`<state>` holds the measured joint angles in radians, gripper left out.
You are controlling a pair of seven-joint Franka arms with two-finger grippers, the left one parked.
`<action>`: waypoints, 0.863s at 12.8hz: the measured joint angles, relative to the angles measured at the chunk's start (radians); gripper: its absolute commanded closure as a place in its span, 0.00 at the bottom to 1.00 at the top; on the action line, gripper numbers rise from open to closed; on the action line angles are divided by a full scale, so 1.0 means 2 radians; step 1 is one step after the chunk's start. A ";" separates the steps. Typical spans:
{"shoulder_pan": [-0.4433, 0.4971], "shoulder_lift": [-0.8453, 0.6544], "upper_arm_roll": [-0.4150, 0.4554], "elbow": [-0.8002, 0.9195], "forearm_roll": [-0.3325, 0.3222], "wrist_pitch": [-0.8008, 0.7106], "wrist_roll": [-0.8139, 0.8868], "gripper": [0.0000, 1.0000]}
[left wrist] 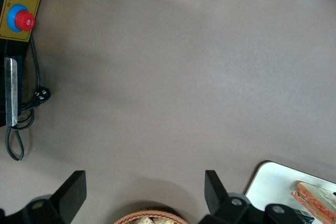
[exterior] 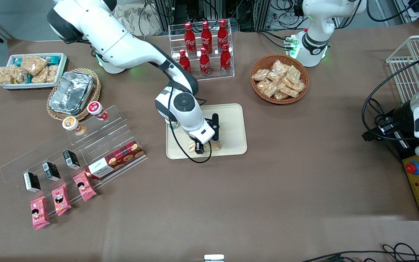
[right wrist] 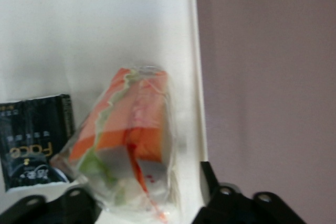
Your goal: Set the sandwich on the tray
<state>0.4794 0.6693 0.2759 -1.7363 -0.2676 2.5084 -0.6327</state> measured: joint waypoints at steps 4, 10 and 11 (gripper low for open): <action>-0.012 -0.061 -0.001 0.015 0.001 -0.105 0.021 0.01; -0.066 -0.223 -0.015 0.021 0.002 -0.330 0.117 0.01; -0.080 -0.239 -0.035 0.022 0.002 -0.335 0.118 0.01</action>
<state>0.3187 0.1907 0.2052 -1.6929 -0.2639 1.8382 -0.3967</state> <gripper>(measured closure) 0.004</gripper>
